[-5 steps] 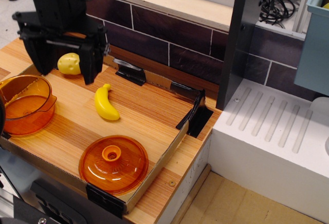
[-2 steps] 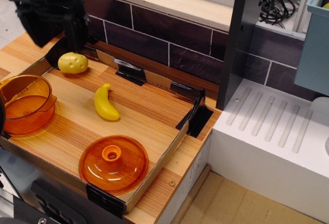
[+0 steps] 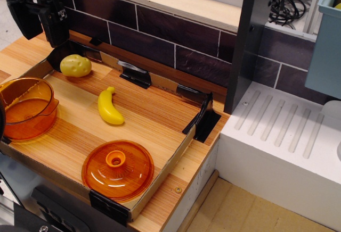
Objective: Put potato in pot
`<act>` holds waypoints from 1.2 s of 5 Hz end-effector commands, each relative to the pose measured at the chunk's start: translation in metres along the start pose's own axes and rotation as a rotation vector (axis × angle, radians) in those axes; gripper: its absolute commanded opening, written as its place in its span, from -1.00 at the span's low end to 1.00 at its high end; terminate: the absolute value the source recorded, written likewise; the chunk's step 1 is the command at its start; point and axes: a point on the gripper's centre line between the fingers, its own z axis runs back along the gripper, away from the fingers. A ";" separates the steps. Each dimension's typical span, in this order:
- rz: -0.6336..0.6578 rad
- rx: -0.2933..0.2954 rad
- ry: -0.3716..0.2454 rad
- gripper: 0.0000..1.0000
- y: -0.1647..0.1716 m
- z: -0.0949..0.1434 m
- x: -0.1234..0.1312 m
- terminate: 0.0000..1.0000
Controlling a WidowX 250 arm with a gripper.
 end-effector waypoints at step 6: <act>0.060 0.142 -0.074 1.00 0.015 -0.066 0.046 -1.00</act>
